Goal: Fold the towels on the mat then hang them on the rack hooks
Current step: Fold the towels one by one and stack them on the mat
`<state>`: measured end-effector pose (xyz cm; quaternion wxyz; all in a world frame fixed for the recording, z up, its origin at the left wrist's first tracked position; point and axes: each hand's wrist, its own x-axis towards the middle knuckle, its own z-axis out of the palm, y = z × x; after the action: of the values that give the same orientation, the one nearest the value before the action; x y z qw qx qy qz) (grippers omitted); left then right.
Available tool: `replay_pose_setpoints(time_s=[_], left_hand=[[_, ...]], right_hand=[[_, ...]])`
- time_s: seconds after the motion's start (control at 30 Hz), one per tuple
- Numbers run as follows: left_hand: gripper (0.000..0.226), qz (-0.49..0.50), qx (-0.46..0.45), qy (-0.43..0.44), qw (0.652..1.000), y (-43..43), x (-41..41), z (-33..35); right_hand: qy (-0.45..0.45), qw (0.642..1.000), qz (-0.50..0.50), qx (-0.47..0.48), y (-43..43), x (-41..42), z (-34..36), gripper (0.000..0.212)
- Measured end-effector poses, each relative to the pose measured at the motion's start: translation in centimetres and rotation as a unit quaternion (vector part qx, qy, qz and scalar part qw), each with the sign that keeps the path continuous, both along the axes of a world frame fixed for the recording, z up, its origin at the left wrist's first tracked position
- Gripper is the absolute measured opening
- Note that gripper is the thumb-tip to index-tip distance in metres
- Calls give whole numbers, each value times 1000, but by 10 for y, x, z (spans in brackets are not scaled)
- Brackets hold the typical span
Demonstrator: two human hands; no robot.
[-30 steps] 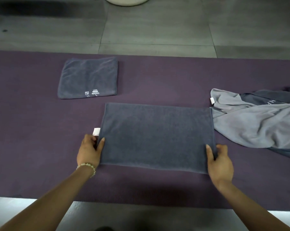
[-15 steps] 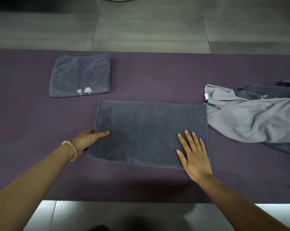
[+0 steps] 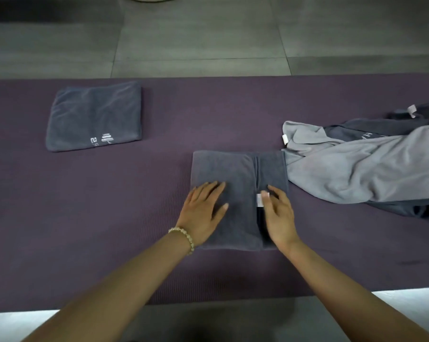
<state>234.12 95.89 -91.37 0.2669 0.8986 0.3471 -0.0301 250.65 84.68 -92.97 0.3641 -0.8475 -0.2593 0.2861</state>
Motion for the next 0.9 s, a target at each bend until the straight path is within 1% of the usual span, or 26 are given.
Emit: replay_pose_setpoints(time_s=[0.03,0.07,0.13,0.17,0.2,0.27,0.3,0.4,0.5,0.57,0.67,0.7,0.73,0.77,0.83,0.9], left_hand=[[66,-23,39,28,999,-3,-5,-11],[72,-45,59,46,996,-5,-8,-19],[68,-57,83,60,993,-8,-10,-31],[65,-49,95,58,993,-9,-10,-34],[63,-40,95,60,993,-10,-10,-35],[62,-26,98,47,994,-13,-8,-35],[62,-25,102,35,994,-14,-7,-35],[64,-29,83,11,996,-15,6,-27],[71,-38,81,-6,996,-22,26,-22],[73,-44,82,2,996,-26,35,-27],[69,-54,104,38,992,-28,38,-32],[69,-39,125,32,991,-27,38,-36],[72,-18,124,30,992,-25,38,-36],[77,25,103,18,994,-22,39,-34],[88,141,21,-7,990,-13,43,-27],[91,259,-74,-63,961,2,50,-19]], right_hand=[[-34,999,7,-32,6,-3,-1,40],[-57,997,1,-55,12,-7,-1,45],[-63,994,-28,-89,25,-16,1,52],[-52,994,-39,-89,29,-19,0,49],[-32,996,-46,-64,32,-22,0,41],[20,998,-44,26,30,-28,5,21],[19,998,-33,58,27,-28,8,17],[-47,993,-5,105,14,-14,18,13],[-56,992,-18,113,0,14,19,14],[-45,993,-32,103,-10,33,16,14],[-16,997,-37,62,-18,49,9,24],[-2,998,-43,49,-20,51,6,25],[9,998,-54,38,-21,52,4,23],[12,997,-68,35,-22,53,1,22],[26,995,-88,31,-24,53,1,27],[51,996,-76,11,-23,55,4,32]])
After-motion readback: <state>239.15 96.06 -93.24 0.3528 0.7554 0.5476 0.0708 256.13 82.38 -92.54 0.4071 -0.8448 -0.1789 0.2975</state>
